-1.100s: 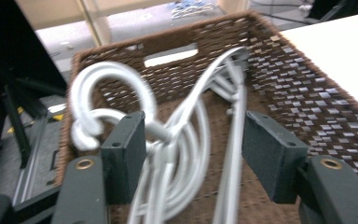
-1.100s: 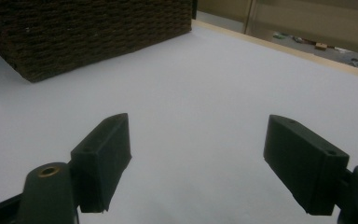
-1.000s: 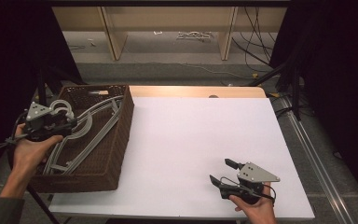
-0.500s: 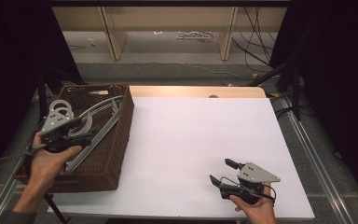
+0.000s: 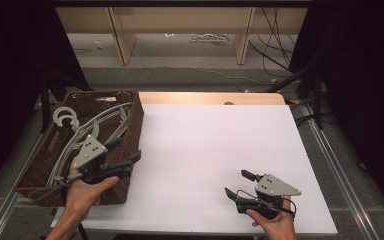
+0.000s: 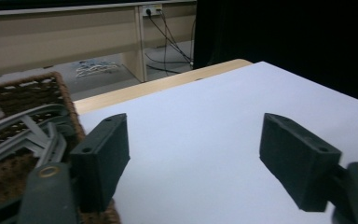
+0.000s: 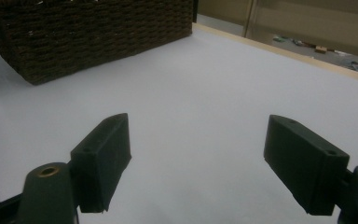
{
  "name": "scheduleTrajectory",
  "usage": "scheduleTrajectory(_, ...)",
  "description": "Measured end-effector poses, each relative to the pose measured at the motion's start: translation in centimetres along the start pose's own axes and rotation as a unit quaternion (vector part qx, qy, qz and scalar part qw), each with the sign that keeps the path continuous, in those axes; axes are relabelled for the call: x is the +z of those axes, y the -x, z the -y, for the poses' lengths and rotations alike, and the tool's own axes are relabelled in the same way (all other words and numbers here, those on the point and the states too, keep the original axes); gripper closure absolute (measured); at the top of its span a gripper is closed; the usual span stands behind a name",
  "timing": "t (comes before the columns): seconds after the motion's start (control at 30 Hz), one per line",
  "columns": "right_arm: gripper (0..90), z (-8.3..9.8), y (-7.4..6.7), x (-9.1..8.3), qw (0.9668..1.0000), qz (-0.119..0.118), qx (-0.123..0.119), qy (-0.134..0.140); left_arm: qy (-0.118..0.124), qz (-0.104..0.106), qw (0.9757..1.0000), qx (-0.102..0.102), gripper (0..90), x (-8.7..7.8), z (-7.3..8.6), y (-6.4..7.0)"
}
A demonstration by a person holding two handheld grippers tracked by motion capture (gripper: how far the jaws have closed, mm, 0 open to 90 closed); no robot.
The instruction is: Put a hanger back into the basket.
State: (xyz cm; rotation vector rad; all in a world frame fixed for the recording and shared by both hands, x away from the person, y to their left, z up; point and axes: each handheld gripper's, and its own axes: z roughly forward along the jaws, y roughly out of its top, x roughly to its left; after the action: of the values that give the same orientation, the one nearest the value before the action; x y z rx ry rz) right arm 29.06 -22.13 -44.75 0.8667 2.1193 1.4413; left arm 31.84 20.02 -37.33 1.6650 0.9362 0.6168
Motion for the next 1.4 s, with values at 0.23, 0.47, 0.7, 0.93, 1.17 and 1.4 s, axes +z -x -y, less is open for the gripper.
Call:
scheduleTrajectory(0.23, 23.6, -0.1, 0.0, -0.1, 1.0, 0.001, -0.001, -0.002, 0.014, 0.032, 0.9994, 0.007, 17.3, 0.5, 1.9, 2.3)
scheduleTrajectory(0.47, 22.8, -0.3, -0.2, -0.4, 1.0, -0.004, 0.006, 0.004, 0.021, 0.052, 0.998, 0.029, 16.5, 0.4, 3.5, 4.1)
scheduleTrajectory(0.7, 21.5, -0.5, -0.5, -1.0, 0.9998, 0.0, 0.006, 0.019, 0.018, 0.044, 0.9981, 0.039, 16.6, 0.2, 5.0, 3.9)
scheduleTrajectory(0.93, 19.2, -0.7, -1.2, -1.4, 0.9996, -0.009, 0.009, 0.025, 0.018, 0.043, 0.9988, 0.018, 16.4, -0.3, 5.9, 3.6)
scheduleTrajectory(1.17, 18.5, -0.3, -1.9, -1.8, 0.9997, -0.005, 0.007, 0.023, 0.022, 0.034, 0.9988, 0.029, 16.4, -0.7, 6.1, 3.9)
scheduleTrajectory(1.4, 18.5, -0.2, -1.8, -1.9, 0.9998, -0.007, 0.004, 0.019, 0.023, 0.038, 0.9986, 0.027, 16.4, -0.4, 6.3, 3.9)
